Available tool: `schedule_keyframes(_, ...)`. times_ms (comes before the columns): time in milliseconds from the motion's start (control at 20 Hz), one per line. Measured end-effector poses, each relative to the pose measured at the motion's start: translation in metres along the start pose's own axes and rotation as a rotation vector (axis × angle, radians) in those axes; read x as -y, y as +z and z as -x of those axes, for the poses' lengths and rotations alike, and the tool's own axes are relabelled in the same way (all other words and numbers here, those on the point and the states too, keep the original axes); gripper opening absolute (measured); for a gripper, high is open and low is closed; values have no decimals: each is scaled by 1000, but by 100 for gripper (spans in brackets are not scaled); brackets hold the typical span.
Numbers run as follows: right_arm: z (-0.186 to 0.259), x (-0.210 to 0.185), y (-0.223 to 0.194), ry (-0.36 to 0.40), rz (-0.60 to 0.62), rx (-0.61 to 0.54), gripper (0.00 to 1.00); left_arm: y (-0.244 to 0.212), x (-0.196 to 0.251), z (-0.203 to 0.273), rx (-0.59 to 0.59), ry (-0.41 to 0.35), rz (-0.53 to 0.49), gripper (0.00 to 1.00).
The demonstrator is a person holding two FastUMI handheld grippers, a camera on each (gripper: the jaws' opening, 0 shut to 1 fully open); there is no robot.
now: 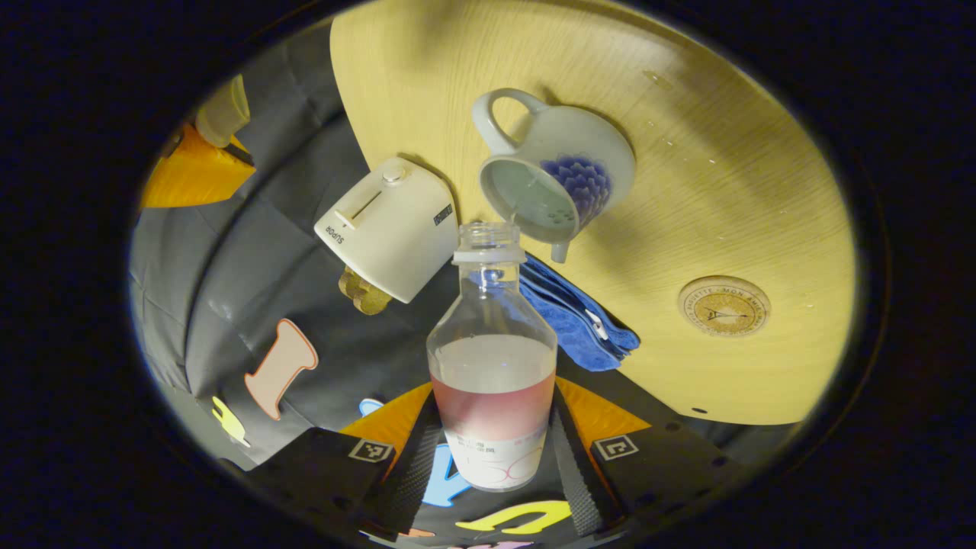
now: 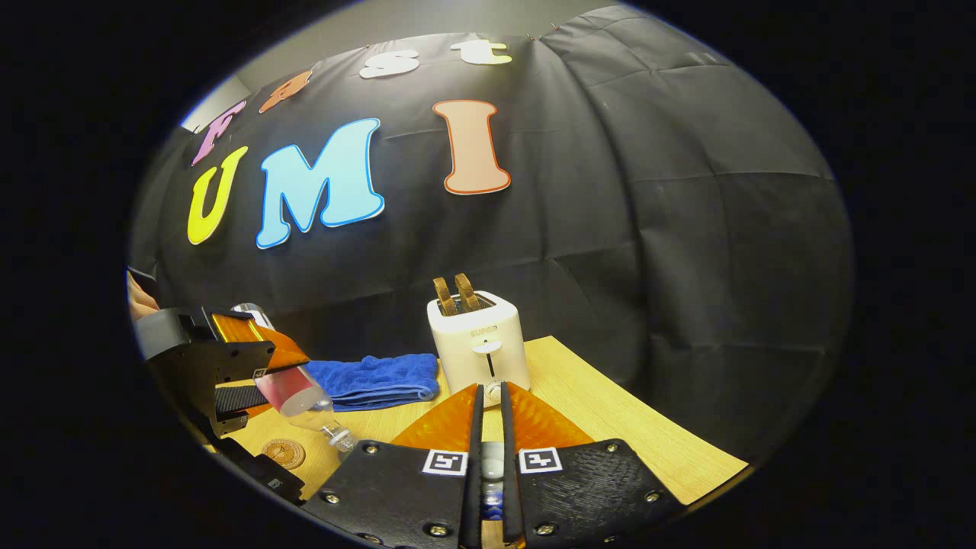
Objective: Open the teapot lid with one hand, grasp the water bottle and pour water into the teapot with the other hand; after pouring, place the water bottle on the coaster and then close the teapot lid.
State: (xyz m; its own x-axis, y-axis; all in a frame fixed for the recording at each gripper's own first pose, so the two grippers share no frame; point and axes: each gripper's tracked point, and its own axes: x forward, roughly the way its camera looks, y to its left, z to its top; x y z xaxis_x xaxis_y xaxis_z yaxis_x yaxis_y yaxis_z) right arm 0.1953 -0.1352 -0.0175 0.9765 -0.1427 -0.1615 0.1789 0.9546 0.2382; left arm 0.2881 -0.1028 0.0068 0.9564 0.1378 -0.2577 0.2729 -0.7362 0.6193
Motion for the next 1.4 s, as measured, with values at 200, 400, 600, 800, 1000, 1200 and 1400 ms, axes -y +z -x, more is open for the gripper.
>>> schedule_keyframes(200, -1, 1, -1, -11, 0, -5, 10, 4, 4, 0, 26, 3, 61, 85)
schedule_keyframes(400, -1, 3, 0, -28, -11, -2, 10, 5, 18, -2, 79, 3, 233, 86)
schedule_keyframes(600, -1, 9, 1, -56, -16, 5, 11, 6, 37, -4, 138, -2, 474, 86)
schedule_keyframes(800, 0, 12, -3, -65, -10, -6, 10, 1, 57, 1, 180, -4, 764, 87)
schedule_keyframes(1000, -1, 10, -3, -64, 12, -5, 10, -9, 79, 5, 196, 5, 1007, 86)
schedule_keyframes(1200, -3, 6, -7, -53, 9, -17, 10, -19, 95, 11, 210, 37, 1293, 87)
schedule_keyframes(1400, -4, -5, -7, -36, 35, -14, 10, -30, 102, 13, 234, 96, 1615, 86)
